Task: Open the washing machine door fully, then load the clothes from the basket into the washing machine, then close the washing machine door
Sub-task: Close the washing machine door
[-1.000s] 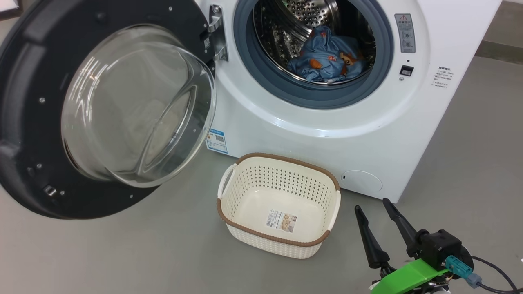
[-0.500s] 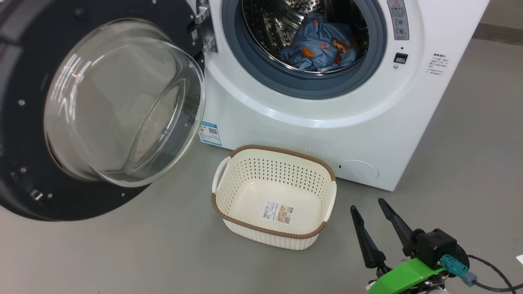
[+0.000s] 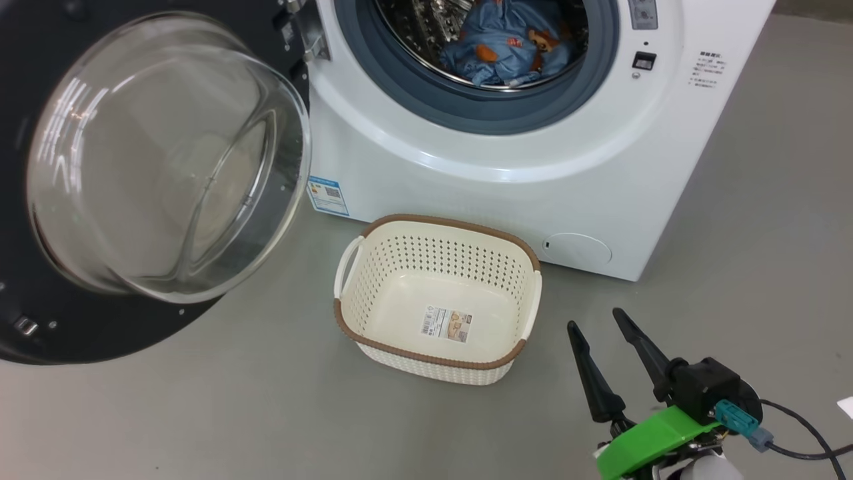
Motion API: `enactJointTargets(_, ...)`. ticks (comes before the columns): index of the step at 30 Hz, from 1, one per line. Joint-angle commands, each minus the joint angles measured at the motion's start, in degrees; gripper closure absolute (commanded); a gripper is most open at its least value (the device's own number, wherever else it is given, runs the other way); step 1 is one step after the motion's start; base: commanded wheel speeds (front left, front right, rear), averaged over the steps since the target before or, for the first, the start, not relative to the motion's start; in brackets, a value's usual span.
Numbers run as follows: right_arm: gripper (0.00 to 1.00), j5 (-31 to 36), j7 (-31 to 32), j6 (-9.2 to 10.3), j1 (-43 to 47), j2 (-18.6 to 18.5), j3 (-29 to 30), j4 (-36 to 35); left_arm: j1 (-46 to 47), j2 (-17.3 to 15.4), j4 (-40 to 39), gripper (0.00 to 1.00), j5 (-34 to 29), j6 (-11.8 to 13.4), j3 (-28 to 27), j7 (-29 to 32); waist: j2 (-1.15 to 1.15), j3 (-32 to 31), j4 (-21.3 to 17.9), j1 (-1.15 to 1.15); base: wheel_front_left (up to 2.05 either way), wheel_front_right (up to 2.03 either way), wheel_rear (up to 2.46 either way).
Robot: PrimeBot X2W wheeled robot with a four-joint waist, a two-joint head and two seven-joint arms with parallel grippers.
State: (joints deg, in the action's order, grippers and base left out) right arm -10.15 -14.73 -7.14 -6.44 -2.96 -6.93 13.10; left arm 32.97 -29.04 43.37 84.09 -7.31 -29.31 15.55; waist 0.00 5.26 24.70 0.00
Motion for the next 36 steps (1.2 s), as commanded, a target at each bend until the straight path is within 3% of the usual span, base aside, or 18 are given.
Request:
enactJointTargets(1, 0.0, 0.8, -0.3, -0.35, -2.7, 0.1, -2.0, -1.2, 2.4, -4.8, -0.1, 1.0, 1.1, -0.2, -1.3, 1.5, 0.0, 0.9, -1.0, 0.0, 0.0, 0.0, 0.0)
enactJointTargets(18, 0.0, 2.2, -0.3, -0.35, -3.6, 0.1, -1.7, -1.6, 6.0, -4.9, 9.4, 1.0, 5.6, -0.2, -1.7, 8.0, 0.0, 4.0, -3.8, 0.0, 0.0, 0.0, 0.0)
enactJointTargets(36, 0.0, 1.5, -0.3, -0.35, -3.6, 0.1, -1.4, -1.4, 5.9, -4.3, 11.1, 1.0, 7.9, -0.2, -1.0, 18.3, 0.0, 4.4, -4.3, 0.0, 0.0, 0.0, 0.0)
